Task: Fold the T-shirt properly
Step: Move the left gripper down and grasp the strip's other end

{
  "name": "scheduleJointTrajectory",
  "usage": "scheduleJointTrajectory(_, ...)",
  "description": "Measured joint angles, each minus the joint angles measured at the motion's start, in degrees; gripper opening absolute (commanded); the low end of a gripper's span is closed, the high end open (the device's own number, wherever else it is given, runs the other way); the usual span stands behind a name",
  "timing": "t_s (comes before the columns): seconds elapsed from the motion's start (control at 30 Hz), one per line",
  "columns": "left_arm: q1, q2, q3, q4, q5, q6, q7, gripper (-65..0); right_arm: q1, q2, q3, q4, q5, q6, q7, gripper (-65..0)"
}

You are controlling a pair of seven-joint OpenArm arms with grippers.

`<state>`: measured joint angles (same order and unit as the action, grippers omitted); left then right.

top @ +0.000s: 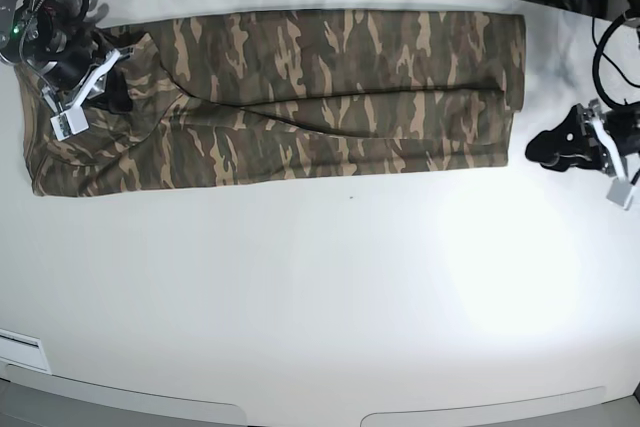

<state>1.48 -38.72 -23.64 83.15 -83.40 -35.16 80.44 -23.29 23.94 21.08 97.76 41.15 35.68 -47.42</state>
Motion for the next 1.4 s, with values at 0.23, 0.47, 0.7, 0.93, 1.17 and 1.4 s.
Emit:
scheduleJointTrajectory(0.23, 3.74, 2.23, 9.75, 15.21, -0.15, -1.40, -0.04, -65.0, 0.11, -0.02, 0.00, 0.00, -0.24, -0.11, 0.09, -65.0)
scheduleJointTrajectory(0.47, 3.80, 2.01, 20.72, 23.58, 19.39, -2.67, -2.21, -65.0, 0.15, 0.00, 0.00, 0.00, -0.46, -0.11, 0.07, -65.0)
scheduleJointTrajectory(0.7, 5.66, 1.60, 28.76, 19.87, 36.33, 1.05, -16.37, -65.0, 0.72, 0.00, 0.00, 0.00, -0.92, -0.13, -0.17, -65.0)
scheduleJointTrajectory(0.93, 1.95, 1.70, 37.27, 11.37, 40.00, 0.24, -31.08, -65.0, 2.21, 0.02, 0.00, 0.00, -5.40, -1.92, -0.13, -65.0)
scheduleJointTrajectory(1.17, -8.11, 6.32, 39.74, -0.57, 41.53, -0.20, -35.06, -65.0, 5.97, -0.24, -0.11, -0.15, -11.13, -4.46, 1.25, -65.0)
scheduleJointTrajectory(1.4, -12.85, 9.57, 39.74, -3.69, 41.79, 1.75, -31.01, -65.0, 11.15, -0.31, -0.11, -4.04, -14.21, -5.01, 2.86, -65.0)
